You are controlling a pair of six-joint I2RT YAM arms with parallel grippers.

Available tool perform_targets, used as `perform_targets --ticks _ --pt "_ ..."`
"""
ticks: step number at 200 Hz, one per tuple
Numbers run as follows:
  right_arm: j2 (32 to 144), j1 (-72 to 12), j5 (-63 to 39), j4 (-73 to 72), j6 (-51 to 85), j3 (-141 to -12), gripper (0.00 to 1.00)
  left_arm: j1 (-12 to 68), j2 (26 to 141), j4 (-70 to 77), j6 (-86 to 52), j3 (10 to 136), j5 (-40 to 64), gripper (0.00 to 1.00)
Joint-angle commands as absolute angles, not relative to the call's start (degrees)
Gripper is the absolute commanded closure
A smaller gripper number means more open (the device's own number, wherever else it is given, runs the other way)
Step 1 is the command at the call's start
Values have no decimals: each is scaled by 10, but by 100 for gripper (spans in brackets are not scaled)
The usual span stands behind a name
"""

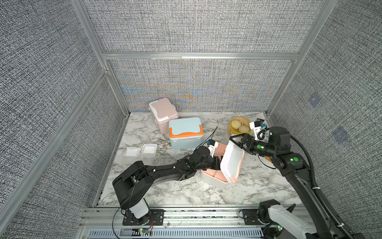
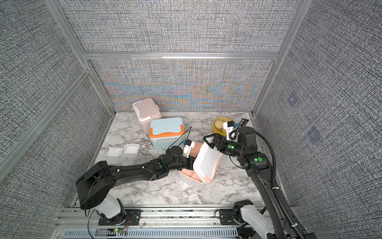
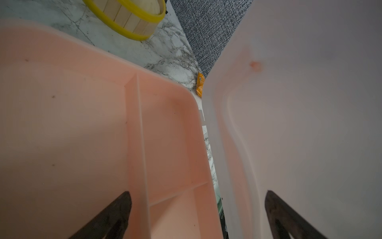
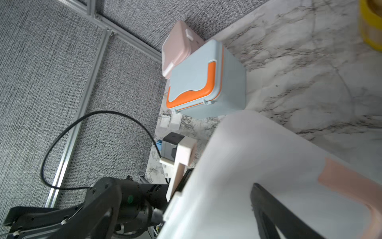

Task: Open first aid kits and take out gauze
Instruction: Close the lid of the first aid kit.

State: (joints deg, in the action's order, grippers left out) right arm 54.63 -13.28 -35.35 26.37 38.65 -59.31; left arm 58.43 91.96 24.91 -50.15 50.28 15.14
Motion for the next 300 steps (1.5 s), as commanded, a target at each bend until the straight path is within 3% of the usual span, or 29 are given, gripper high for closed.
perform_targets --ticks 1,135,195,253,300 --pt "557 -156 -343 273 377 -608 1 584 881 272 -490 488 144 0" --pt "540 -181 -308 312 356 -578 1 548 603 12 -387 406 -5 0" --pt "520 -190 -265 352 336 -530 1 500 479 -37 -391 334 32 1" --pt "512 -219 -185 415 306 -504 4 494 543 144 -479 262 175 0" --pt "514 -224 -170 416 306 -488 4 528 697 384 -568 242 272 0"
